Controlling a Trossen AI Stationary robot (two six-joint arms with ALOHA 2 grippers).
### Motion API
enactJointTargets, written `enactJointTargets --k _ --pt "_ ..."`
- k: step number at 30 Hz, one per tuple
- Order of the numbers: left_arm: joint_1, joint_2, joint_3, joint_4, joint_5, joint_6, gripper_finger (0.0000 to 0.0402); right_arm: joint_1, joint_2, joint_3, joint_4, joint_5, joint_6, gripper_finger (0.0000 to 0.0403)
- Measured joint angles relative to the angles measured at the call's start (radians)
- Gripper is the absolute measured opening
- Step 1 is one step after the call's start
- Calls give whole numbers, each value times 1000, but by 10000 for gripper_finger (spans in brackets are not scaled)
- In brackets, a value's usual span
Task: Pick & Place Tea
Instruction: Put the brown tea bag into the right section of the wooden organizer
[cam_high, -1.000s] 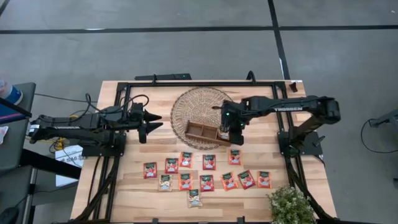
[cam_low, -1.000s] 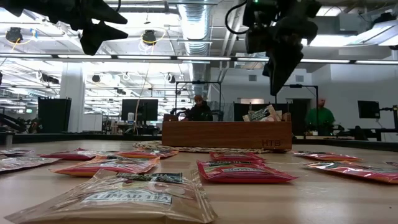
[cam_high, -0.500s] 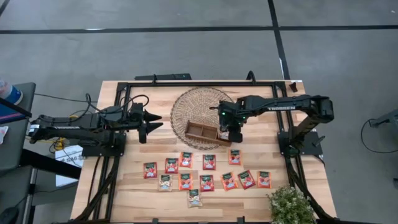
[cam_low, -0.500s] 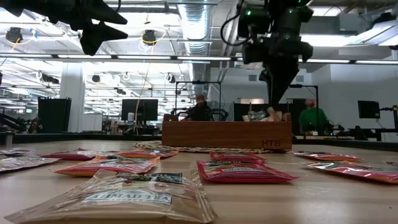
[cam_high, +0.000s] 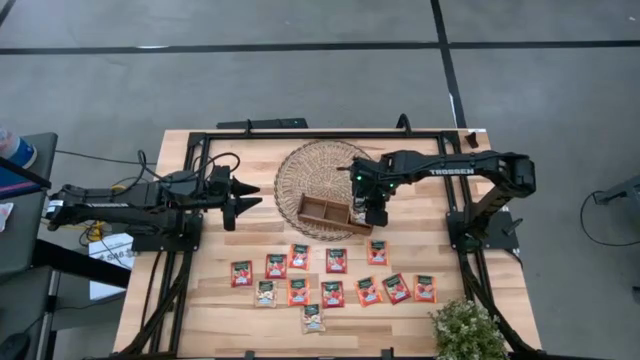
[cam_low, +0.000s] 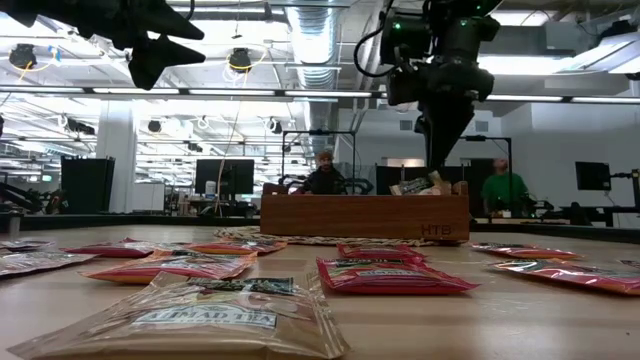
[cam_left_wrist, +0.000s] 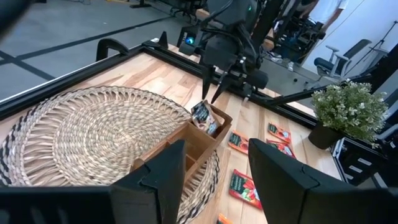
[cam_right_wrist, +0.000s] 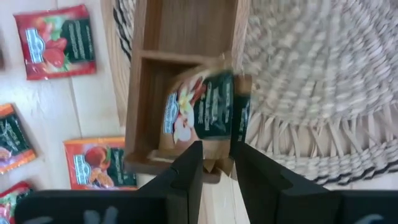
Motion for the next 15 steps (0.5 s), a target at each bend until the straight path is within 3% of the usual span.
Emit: enactJointTargets --k 15 --pt "0 0 0 -3 10 -4 167 0 2 0 -11 -17 -8 73"
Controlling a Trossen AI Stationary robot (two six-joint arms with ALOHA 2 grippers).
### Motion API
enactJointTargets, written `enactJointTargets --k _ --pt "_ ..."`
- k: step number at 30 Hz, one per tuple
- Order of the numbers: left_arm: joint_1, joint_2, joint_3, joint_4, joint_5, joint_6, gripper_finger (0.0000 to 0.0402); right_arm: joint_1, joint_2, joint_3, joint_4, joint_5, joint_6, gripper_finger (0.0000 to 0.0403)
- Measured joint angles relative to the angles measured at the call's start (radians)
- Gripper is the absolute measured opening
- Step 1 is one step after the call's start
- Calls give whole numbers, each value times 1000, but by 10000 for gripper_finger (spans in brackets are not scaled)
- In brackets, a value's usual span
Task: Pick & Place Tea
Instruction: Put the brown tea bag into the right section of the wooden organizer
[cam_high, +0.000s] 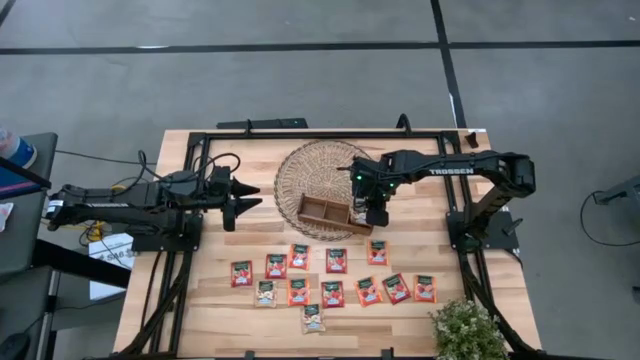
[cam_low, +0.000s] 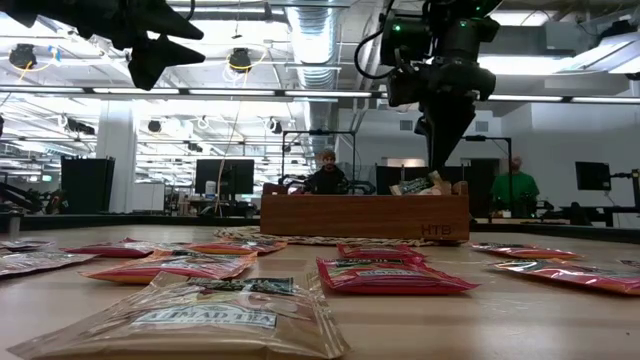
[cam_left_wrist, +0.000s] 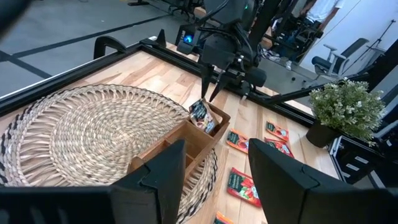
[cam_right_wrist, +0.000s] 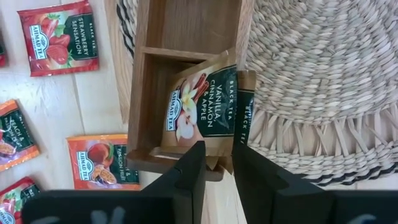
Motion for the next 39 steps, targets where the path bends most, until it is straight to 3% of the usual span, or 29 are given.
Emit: enactJointTargets --k 21,32,39 --pt "0 0 0 0 1 5 167 0 0 -1 -17 -28 16 70" --pt "0 0 0 0 8 8 167 0 0 -1 -23 -28 19 28" --pt "0 0 0 0 29 8 167 -2 0 -1 -27 -29 34 57"
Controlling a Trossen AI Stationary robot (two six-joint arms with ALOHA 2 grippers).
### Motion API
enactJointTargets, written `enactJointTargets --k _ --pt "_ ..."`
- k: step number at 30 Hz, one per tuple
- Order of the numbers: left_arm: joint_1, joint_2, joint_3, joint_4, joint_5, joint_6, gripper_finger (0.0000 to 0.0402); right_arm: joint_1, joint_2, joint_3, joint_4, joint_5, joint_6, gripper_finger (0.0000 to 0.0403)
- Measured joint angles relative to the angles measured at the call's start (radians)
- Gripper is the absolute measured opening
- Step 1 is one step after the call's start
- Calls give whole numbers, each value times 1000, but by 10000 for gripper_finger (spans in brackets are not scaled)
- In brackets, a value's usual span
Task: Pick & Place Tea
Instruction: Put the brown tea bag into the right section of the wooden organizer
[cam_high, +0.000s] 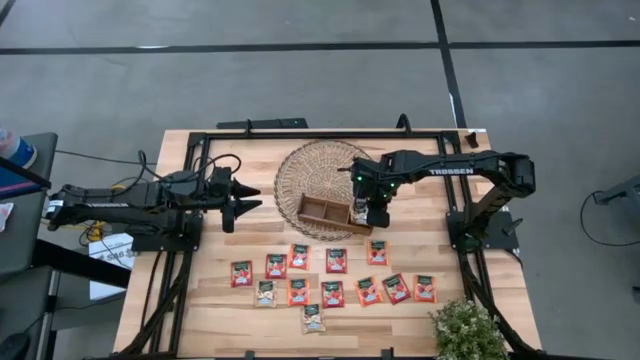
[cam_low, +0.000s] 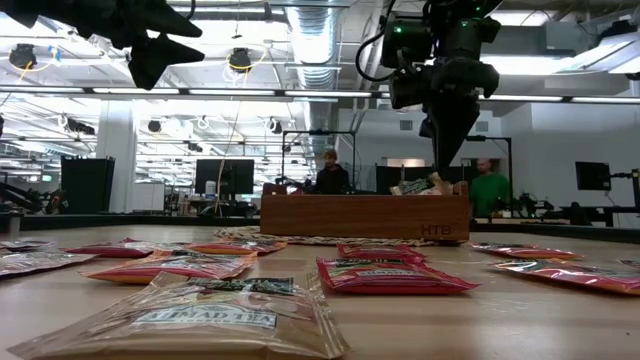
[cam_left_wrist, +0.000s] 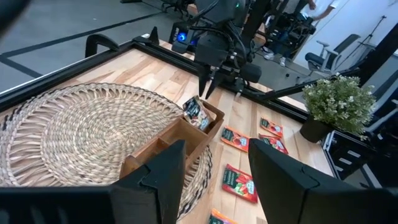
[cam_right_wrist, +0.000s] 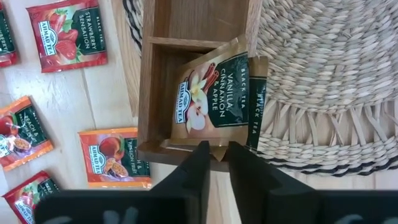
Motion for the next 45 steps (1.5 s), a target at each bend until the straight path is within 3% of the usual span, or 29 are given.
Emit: enactJointTargets --k 7,12,45 --pt "0 0 0 0 0 0 167 -7 0 18 -68 2 34 102" --pt "0 0 0 0 -1 0 167 -23 0 19 -23 10 27 118" --pt "0 0 0 0 -3 3 167 -63 0 -17 58 -92 -18 123"
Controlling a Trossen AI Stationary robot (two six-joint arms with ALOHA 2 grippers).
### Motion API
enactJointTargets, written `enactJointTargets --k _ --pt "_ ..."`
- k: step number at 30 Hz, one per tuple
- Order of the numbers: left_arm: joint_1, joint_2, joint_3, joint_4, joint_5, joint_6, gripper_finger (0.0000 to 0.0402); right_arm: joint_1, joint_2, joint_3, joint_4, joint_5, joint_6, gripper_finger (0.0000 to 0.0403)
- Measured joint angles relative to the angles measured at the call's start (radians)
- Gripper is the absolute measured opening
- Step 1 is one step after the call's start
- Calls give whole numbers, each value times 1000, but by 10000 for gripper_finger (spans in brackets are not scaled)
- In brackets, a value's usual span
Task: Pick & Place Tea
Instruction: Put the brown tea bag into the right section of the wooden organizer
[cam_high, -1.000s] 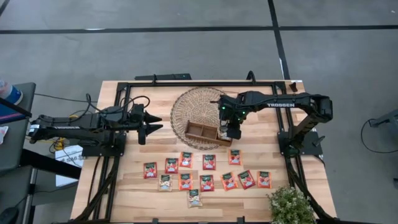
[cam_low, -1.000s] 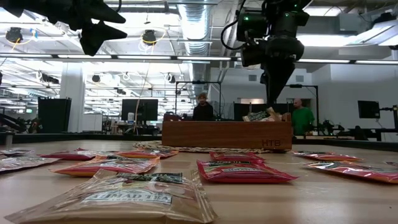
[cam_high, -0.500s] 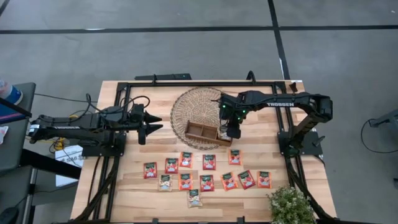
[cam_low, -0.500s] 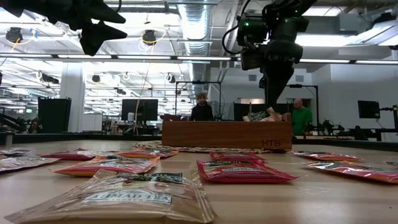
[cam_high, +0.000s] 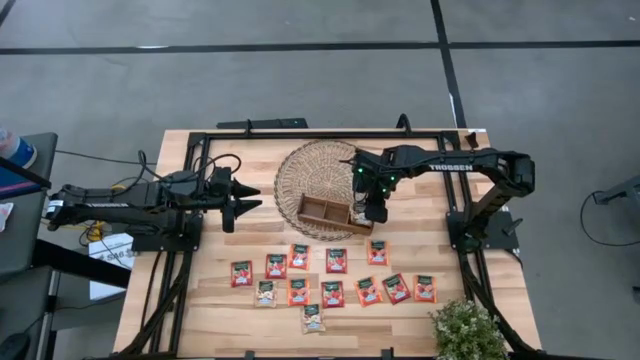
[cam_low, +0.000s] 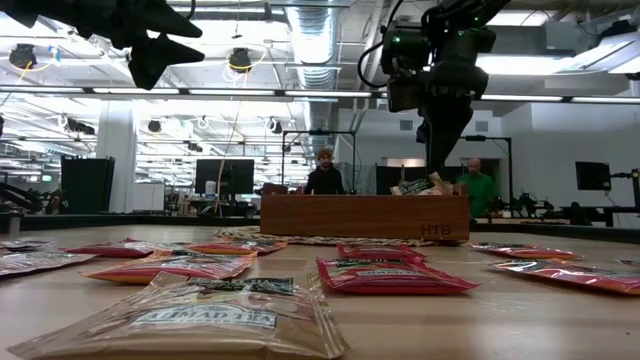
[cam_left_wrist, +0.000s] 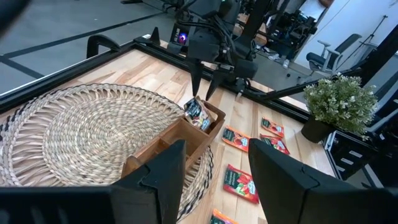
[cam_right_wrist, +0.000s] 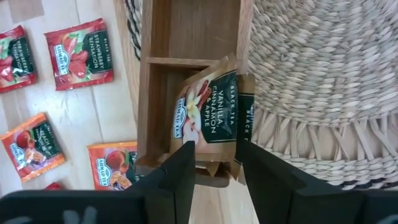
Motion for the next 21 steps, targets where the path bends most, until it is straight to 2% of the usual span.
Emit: enactJointTargets --k 21 --pt "0 0 0 0 0 0 167 2 0 -18 23 -11 29 112"
